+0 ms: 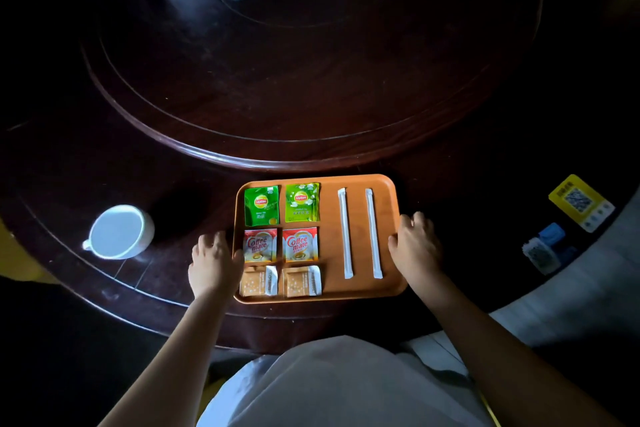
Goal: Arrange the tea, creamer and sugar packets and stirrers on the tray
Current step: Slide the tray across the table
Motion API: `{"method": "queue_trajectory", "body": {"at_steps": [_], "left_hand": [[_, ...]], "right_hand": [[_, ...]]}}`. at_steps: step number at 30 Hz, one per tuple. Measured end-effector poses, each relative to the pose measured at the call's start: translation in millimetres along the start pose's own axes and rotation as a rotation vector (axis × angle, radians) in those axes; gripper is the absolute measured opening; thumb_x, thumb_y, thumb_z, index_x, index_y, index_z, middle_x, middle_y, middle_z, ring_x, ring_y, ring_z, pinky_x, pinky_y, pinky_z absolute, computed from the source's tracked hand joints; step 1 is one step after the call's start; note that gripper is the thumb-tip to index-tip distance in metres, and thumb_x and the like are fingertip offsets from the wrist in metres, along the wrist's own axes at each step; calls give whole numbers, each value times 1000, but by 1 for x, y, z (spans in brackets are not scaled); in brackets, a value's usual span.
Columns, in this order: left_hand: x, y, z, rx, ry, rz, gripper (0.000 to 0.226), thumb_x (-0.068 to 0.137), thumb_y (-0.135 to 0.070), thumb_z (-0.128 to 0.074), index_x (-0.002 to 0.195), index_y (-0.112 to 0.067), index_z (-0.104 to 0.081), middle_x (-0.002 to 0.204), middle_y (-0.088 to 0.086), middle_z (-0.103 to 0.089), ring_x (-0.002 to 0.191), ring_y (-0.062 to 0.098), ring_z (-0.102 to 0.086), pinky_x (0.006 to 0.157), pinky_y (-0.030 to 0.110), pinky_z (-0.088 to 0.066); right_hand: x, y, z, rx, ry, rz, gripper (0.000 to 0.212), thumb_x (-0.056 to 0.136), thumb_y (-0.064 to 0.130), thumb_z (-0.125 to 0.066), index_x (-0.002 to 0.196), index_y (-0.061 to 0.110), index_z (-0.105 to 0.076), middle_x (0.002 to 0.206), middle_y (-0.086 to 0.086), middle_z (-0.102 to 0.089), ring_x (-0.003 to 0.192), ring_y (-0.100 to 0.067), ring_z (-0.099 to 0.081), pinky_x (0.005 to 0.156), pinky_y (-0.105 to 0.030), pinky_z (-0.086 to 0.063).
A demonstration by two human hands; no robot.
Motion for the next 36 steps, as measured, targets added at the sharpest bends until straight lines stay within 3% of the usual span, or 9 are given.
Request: {"method": "queue_trajectory", "body": {"at_steps": [6,11,17,23,28,36], "left_hand": [[7,-7,2,-257,-6,-25,18,80,-14,-56,96,-9,-62,99,16,-63,93,34,-57,66,35,-39],[13,0,4,-357,24,-16,25,76,-4,-55,98,-7,-69,97,17,-71,92,34,-63,70,27,-38],[5,10,16,-395,3,-26,27,77,-4,-55,97,-11,-71,97,17,-73,92,32,-64,72,27,-39],[-1,26,37,-430,-43,-38,28,76,-5,-57,99,-13,-71,94,14,-74,89,30,-66,79,33,-46],[5,34,56,-461,-53,-66,28,76,-6,-60,100,-15,-71,90,13,-74,84,28,-67,80,40,-51],[38,7,101,-540,-84,-129,27,76,-1,-60,100,-8,-70,85,12,-72,75,25,-64,72,38,-51]], "right_hand": [[5,-6,-3,190,7,-113,28,88,8,-53,116,7,-51,119,-15,-56,109,-32,-56,88,-40,-49],[7,-14,-2,326,8,-138,21,85,2,-54,106,3,-59,112,-18,-63,105,-34,-58,89,-39,-47],[-1,-15,-2,471,-12,-131,15,82,1,-59,96,4,-63,101,-16,-67,95,-32,-62,82,-37,-51],[-8,-5,8,559,-53,-68,19,78,-6,-60,96,0,-65,97,-17,-68,91,-32,-63,75,-28,-43],[-7,9,24,655,-88,-67,18,81,-5,-59,98,-2,-65,102,-19,-67,90,-28,-61,79,-32,-46],[16,28,67,735,-132,-95,27,84,-4,-57,110,-2,-61,112,-22,-65,101,-34,-62,91,-44,-51]]}}
Point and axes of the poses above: each hand's wrist, its own x-axis towards the middle knuckle, its own z-axis out of the back of the hand, y = z × x, the point moved 10 cm from there along x, towards the middle knuckle
